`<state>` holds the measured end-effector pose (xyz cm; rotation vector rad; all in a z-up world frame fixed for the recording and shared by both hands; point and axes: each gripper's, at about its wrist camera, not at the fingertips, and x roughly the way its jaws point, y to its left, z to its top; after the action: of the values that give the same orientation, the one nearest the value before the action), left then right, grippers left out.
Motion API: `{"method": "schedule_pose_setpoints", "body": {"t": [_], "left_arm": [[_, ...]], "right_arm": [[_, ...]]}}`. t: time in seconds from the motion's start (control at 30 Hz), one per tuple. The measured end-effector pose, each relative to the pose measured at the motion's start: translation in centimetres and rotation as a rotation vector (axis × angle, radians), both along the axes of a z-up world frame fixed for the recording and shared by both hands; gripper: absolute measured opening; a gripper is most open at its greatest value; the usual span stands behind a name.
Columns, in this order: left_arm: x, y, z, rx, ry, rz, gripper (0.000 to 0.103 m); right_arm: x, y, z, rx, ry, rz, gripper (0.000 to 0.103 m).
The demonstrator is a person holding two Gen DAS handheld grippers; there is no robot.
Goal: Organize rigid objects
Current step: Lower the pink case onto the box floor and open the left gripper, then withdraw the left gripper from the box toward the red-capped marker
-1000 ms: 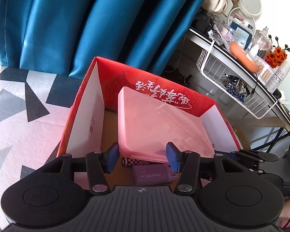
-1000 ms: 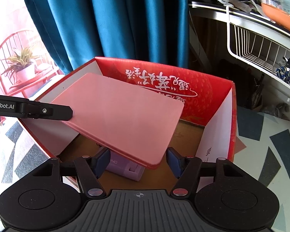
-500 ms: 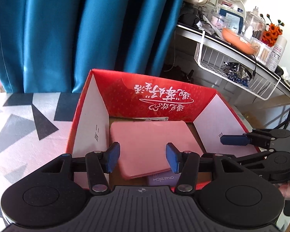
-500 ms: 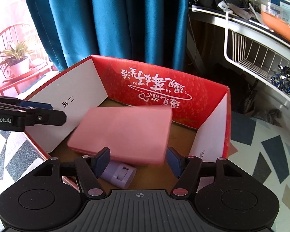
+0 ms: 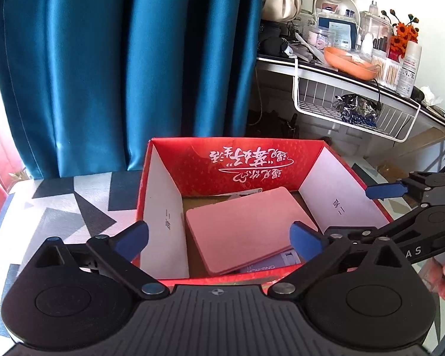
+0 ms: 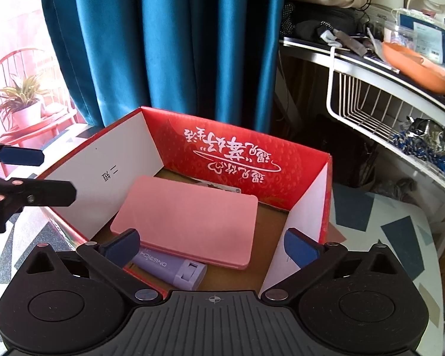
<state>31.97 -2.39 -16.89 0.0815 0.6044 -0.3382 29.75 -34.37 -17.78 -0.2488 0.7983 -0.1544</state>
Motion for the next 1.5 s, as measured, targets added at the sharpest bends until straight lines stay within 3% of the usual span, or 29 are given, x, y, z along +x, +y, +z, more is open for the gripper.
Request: {"method": "schedule_pose_setpoints", "body": {"t": [0.37, 0.77, 0.9, 1.17, 1.4, 1.5], "left_arm": [[-3.7, 1.4, 1.1, 0.024, -0.037, 0.002, 0.103], [-8.5, 3.5, -1.3, 0.023, -0.005, 0.015, 0.103], [-10.4, 4.0, -3.2, -0.013, 0.029, 0.036, 0.103], [-12.9, 4.1, -7.5, -0.012, 0.1, 0.067, 0.102], [-14.2, 4.0, -9.5, 0.044, 0.107, 0.083, 0.102], [-15.0, 3.8, -10.4, 0.049, 0.122, 0.074, 0.102]], "right_arm": [[-3.0, 0.5, 1.3, 0.07, -0.044, -0.061, 0.103], [-8.0, 1.3, 0.2, 0.093, -0.088, -0.1, 0.103], [-10.3, 2.0, -1.2, 0.114, -0.09, -0.087, 0.103], [-14.9, 2.9, -6.2, 0.148, -0.05, -0.1, 0.103], [-17.8, 3.6, -10.2, 0.141, -0.036, -0.129, 0.103], [-18.7, 4.7, -10.9, 0.083, -0.043, -0.087, 0.103]]}}
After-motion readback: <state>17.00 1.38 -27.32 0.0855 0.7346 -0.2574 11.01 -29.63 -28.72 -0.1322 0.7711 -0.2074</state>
